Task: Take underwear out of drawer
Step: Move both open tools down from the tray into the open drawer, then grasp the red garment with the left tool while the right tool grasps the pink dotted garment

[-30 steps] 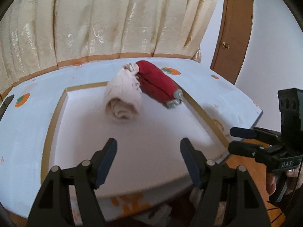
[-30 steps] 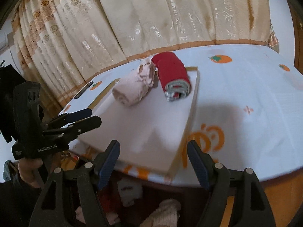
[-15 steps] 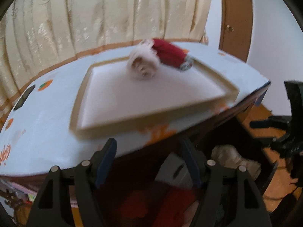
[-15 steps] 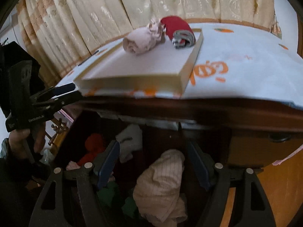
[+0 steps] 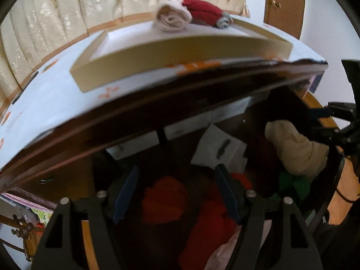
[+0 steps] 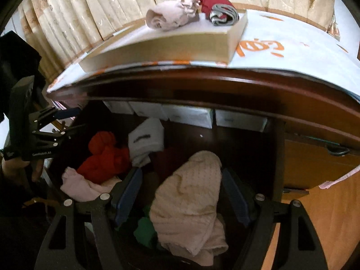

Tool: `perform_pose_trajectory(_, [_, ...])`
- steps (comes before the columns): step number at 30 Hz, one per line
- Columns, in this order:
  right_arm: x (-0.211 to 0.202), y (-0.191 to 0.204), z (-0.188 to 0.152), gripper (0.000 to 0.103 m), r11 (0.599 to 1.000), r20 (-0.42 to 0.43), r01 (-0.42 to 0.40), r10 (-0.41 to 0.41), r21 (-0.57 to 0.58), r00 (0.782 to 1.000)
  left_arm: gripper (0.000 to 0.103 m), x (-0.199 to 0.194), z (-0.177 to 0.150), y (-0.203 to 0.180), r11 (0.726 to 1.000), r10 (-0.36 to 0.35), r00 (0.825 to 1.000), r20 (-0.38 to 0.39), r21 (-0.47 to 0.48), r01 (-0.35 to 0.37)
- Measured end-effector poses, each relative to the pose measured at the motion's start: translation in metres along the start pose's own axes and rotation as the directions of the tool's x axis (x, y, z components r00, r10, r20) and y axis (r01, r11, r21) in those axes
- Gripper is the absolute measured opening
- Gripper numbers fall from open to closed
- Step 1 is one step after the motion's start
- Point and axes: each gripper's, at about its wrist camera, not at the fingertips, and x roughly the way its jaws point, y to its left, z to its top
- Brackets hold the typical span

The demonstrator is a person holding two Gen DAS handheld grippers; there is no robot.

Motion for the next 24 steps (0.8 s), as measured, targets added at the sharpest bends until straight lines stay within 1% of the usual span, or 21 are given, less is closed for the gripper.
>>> perform_pose_trajectory(6, [0.013, -0.003, -0.009, 0.076, 0.999, -0.07, 0.038, -0.038, 0.002, 0.997, 0.071, 0.009, -0.005, -0.008, 0.999, -0.022, 0.999, -0.046, 0.032, 0.024])
perform_pose_trajectory(8, [0.016, -0.002, -0.01, 0.076, 0.998, -0.08, 0.062, -0.062, -0.01, 0.995, 0.071, 0.011, -0.008, -0.008, 0.999, -0.038, 0.997, -0.066, 0.031, 0.04])
perform_pose_trajectory(11, [0.021, 0.001, -0.01, 0.076, 0.998, -0.086, 0.057, -0.059, -0.016, 0.995, 0.071, 0.014, -0.011, -0.009, 0.998, -0.061, 0.994, -0.089, 0.029, 0.064])
perform_pose_trajectory(16, [0.029, 0.007, -0.008, 0.076, 0.995, -0.103, 0.079, -0.084, -0.053, 0.991, 0.071, 0.022, -0.015, -0.012, 0.994, -0.094, 0.985, -0.146, 0.05, 0.102])
perform_pose_trajectory(18, [0.03, 0.008, -0.007, 0.076, 0.995, -0.1, 0.082, -0.088, -0.059, 0.991, 0.071, 0.023, -0.015, -0.015, 0.992, -0.101, 0.983, -0.154, 0.059, 0.112])
perform_pose_trajectory(22, [0.034, 0.007, -0.005, 0.076, 0.995, -0.106, 0.081, -0.087, -0.057, 0.991, 0.071, 0.03, -0.016, -0.02, 0.986, -0.121, 0.973, -0.197, 0.085, 0.14])
perform_pose_trajectory(24, [0.037, 0.006, -0.005, 0.076, 0.996, -0.113, 0.076, -0.082, -0.054, 0.99, 0.071, 0.032, -0.017, -0.023, 0.981, -0.143, 0.964, -0.224, 0.095, 0.168])
